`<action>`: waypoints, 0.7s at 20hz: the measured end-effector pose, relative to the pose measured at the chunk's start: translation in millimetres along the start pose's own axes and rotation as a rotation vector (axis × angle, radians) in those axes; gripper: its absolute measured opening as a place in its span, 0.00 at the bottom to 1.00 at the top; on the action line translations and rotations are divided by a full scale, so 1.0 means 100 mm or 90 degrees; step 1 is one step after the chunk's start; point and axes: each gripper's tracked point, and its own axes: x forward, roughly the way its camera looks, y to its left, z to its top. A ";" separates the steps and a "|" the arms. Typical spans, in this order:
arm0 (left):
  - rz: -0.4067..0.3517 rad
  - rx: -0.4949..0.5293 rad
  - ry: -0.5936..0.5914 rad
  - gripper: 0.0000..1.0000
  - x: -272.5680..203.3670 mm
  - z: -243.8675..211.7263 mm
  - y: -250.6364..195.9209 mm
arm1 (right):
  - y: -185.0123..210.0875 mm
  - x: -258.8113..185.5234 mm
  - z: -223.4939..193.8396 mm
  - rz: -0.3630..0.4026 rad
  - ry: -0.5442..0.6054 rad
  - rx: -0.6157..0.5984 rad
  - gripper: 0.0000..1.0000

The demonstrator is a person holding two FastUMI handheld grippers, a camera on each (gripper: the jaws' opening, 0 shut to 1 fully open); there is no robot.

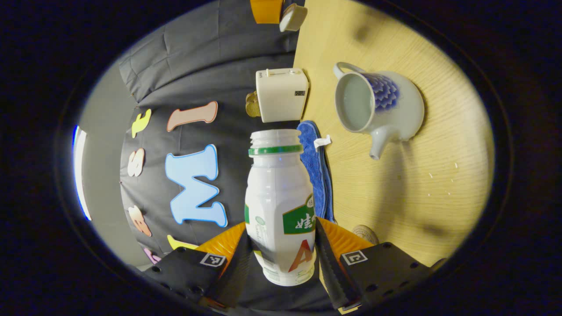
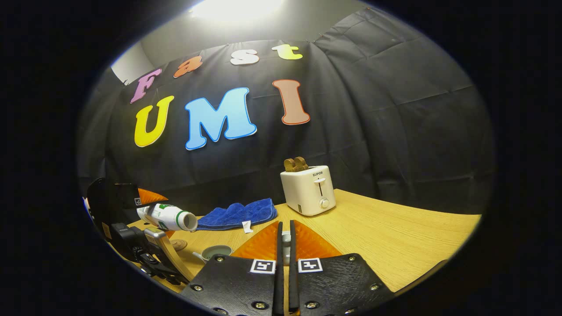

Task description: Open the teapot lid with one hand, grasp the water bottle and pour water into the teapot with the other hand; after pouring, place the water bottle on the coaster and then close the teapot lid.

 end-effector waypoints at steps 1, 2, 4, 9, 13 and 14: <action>0.004 0.009 0.000 0.83 0.00 0.01 0.01 | 0.00 0.00 -0.01 0.000 0.002 -0.001 0.04; 0.007 0.015 -0.001 0.81 -0.01 0.01 0.02 | 0.00 0.00 -0.01 0.001 0.003 0.000 0.04; 0.008 0.019 -0.004 0.78 -0.01 0.02 0.04 | 0.00 0.00 -0.01 0.001 0.003 0.000 0.04; 0.019 0.038 -0.010 0.81 -0.02 0.07 0.09 | 0.00 0.01 -0.03 0.001 0.005 0.000 0.04; 0.024 0.051 -0.013 0.81 -0.03 0.09 0.12 | 0.01 0.01 -0.03 0.002 0.005 -0.002 0.04; 0.024 0.056 -0.013 0.85 -0.03 0.09 0.14 | 0.01 0.01 -0.02 0.002 0.006 -0.001 0.04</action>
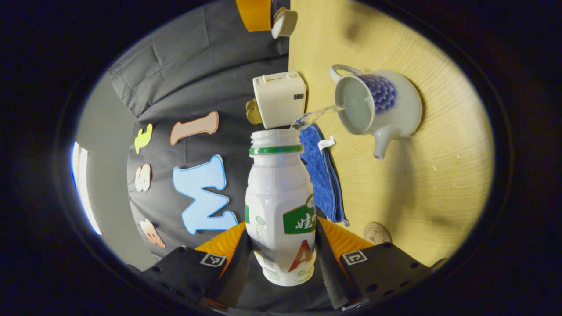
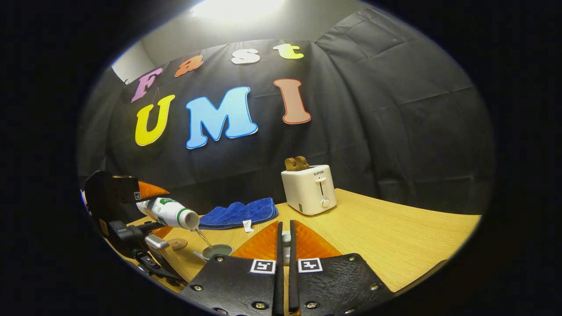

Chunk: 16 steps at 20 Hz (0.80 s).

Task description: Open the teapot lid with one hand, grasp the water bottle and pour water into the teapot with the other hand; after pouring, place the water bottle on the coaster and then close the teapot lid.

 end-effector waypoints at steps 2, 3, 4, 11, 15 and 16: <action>0.002 0.010 0.000 0.85 -0.01 0.00 0.02 | 0.00 0.00 0.00 0.001 0.000 0.001 0.04; 0.004 0.014 0.000 0.85 -0.01 0.01 0.03 | 0.00 0.00 -0.01 0.001 0.000 0.000 0.04; 0.004 0.018 0.000 0.81 0.00 0.00 0.04 | 0.00 0.00 -0.01 0.002 0.000 0.000 0.04; 0.010 0.052 -0.007 0.81 -0.01 0.02 0.10 | 0.00 0.00 -0.01 0.002 0.003 0.000 0.04; 0.011 0.070 -0.011 0.77 -0.01 0.03 0.12 | 0.00 0.00 -0.01 0.002 0.003 -0.001 0.04; 0.009 0.074 -0.011 0.81 0.00 0.03 0.10 | 0.00 0.00 -0.01 0.002 0.003 -0.001 0.04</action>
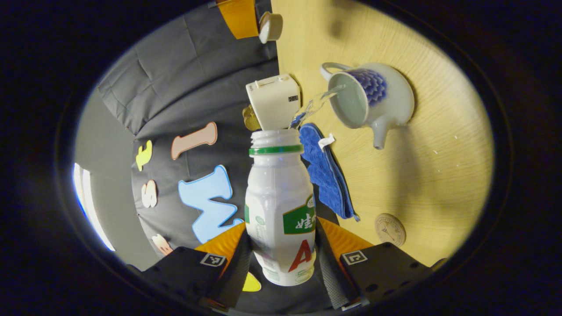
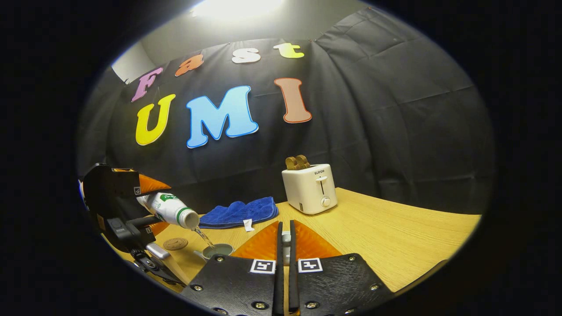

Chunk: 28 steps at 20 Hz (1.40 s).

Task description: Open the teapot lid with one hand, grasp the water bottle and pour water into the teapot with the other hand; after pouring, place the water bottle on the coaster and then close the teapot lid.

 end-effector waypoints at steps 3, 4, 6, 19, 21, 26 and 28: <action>-0.005 0.009 0.001 0.81 0.01 0.00 -0.02 | 0.00 0.00 -0.01 0.001 0.001 0.002 0.04; -0.005 0.014 0.001 0.81 0.02 -0.01 -0.02 | 0.00 0.00 -0.01 0.002 0.001 0.001 0.04; -0.003 0.027 -0.001 0.81 0.02 0.00 0.00 | 0.01 0.00 -0.01 0.002 0.001 0.000 0.04; 0.012 0.127 -0.026 0.85 0.07 0.13 0.10 | 0.01 0.00 -0.01 0.004 0.001 0.005 0.04; 0.015 0.151 -0.032 0.85 0.07 0.18 0.12 | 0.02 0.01 -0.01 0.007 0.002 0.007 0.04; 0.026 0.197 -0.041 0.85 0.06 0.21 0.22 | 0.02 0.00 0.00 0.010 0.002 0.012 0.04; 0.028 0.209 -0.043 0.85 0.04 0.23 0.24 | 0.01 0.00 0.00 0.009 0.000 0.015 0.04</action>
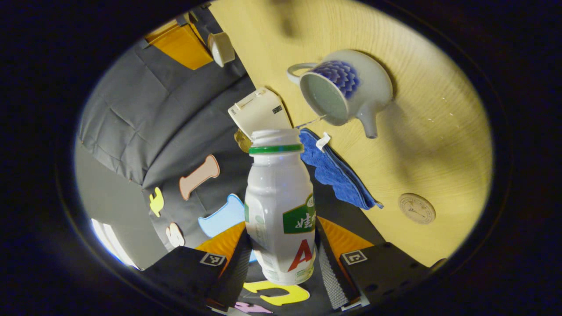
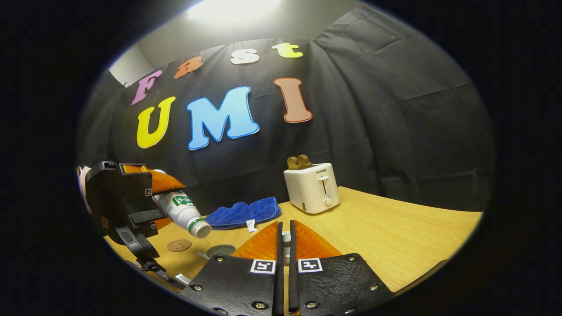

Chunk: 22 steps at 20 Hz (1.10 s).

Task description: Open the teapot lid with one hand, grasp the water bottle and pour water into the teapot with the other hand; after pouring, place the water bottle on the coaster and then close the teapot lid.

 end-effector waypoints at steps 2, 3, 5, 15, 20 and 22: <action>0.003 0.010 -0.002 0.85 0.00 0.00 0.02 | 0.00 0.00 0.00 0.000 -0.001 0.001 0.04; 0.005 0.014 -0.002 0.84 -0.01 0.01 0.03 | 0.00 -0.01 0.00 0.001 0.000 0.001 0.04; 0.008 0.019 -0.003 0.85 0.00 0.02 0.05 | 0.00 0.00 -0.01 0.001 0.000 0.000 0.04; -0.030 -0.204 -0.033 0.85 0.01 0.12 -0.22 | -0.07 -0.02 0.06 -0.011 -0.017 0.016 0.04; -0.068 -0.364 -0.039 0.83 0.04 0.21 -0.56 | -0.08 -0.03 0.10 -0.014 -0.028 0.017 0.04; -0.079 -0.444 -0.040 0.86 0.06 0.23 -0.66 | -0.08 -0.03 0.11 -0.012 -0.031 0.024 0.04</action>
